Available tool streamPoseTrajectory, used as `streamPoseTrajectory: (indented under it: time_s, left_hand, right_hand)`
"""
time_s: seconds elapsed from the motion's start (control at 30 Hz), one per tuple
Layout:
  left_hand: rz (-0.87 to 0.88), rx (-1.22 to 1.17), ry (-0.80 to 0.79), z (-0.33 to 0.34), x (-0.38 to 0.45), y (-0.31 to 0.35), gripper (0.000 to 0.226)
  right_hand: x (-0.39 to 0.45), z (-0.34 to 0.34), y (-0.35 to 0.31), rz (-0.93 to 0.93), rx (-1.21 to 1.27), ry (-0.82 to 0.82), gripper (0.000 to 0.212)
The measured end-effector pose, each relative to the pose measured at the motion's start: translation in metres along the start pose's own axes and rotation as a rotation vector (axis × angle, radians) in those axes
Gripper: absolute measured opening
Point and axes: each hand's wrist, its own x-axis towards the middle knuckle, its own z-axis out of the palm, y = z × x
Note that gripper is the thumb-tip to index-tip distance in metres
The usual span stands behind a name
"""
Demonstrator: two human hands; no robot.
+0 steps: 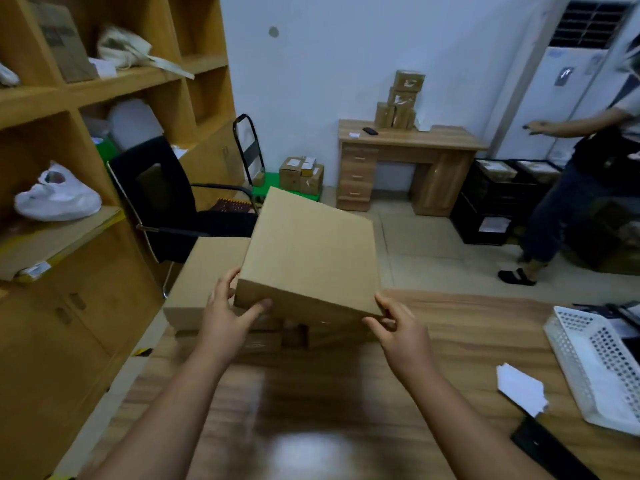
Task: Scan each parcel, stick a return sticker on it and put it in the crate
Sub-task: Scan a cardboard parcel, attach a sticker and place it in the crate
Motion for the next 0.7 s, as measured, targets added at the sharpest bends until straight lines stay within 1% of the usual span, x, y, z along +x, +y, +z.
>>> streamPoseTrajectory:
  time_s: [0.07,0.17,0.23,0.3,0.37,0.43,0.47,0.5,0.6,0.67,0.7]
  left_hand:
    - [0.001,-0.092,-0.103,0.030,-0.020,0.022,0.073]
    - [0.008,-0.129,-0.204,0.072,-0.047,0.044,0.074]
    - [0.033,-0.092,-0.213,0.097,-0.064,0.051,0.075]
    - [0.083,0.016,-0.181,0.120,-0.080,0.054,0.075]
    - [0.145,0.123,-0.154,0.141,-0.097,0.055,0.075]
    - [0.167,0.209,-0.147,0.160,-0.113,0.056,0.073]
    - [0.176,0.264,-0.154,0.168,-0.121,0.055,0.072]
    - [0.200,0.332,-0.163,0.175,-0.128,0.054,0.070]
    - [0.252,0.475,-0.185,0.193,-0.145,0.050,0.068]
    - [0.254,0.479,-0.189,0.202,-0.151,0.046,0.076]
    - [0.242,0.464,-0.188,0.206,-0.153,0.043,0.082]
  right_hand:
    - [-0.020,-0.031,0.024,0.064,0.024,0.019,0.050]
    - [-0.054,-0.066,0.060,0.160,0.028,0.017,0.050]
    - [-0.074,-0.081,0.083,0.225,0.017,-0.012,0.050]
    - [-0.086,-0.093,0.102,0.282,0.010,-0.062,0.049]
    - [-0.093,-0.101,0.117,0.320,-0.059,-0.180,0.048]
    - [-0.095,-0.110,0.126,0.290,-0.216,-0.299,0.046]
    - [-0.093,-0.114,0.126,0.268,-0.265,-0.312,0.045]
    - [-0.089,-0.120,0.124,0.242,-0.264,-0.288,0.045]
    - [-0.073,-0.133,0.101,0.110,-0.101,-0.183,0.041]
    - [-0.064,-0.135,0.083,0.030,-0.046,-0.190,0.039]
    - [-0.061,-0.134,0.077,0.022,-0.024,-0.206,0.038]
